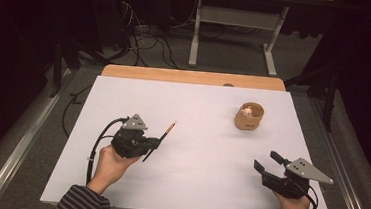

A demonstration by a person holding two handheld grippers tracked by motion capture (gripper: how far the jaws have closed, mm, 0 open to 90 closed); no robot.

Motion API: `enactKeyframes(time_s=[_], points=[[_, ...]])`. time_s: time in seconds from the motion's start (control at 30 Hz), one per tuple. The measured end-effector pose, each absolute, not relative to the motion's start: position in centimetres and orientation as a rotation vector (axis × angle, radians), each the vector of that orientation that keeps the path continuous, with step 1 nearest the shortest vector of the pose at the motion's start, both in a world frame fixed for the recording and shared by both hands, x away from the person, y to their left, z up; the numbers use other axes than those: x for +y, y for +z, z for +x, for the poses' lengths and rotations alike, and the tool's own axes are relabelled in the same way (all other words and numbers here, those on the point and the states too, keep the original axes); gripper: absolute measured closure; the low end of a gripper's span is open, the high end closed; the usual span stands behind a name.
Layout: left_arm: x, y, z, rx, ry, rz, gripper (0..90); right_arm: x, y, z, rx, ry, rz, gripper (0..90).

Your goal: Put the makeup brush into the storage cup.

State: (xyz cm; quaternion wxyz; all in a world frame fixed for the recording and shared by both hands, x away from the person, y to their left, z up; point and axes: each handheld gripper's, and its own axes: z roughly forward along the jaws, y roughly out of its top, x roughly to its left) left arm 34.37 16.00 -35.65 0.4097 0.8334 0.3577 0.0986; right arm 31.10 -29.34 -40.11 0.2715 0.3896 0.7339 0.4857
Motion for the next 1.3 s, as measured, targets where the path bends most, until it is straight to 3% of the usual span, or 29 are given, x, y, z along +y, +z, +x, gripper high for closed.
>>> enactKeyframes(time_s=[1.3], points=[[11.8, -36.1, 31.7, 0.729, 0.256, 2.046, 83.6, -29.3, -40.0, 30.9, 1.957, 1.319, 1.050, 34.6]])
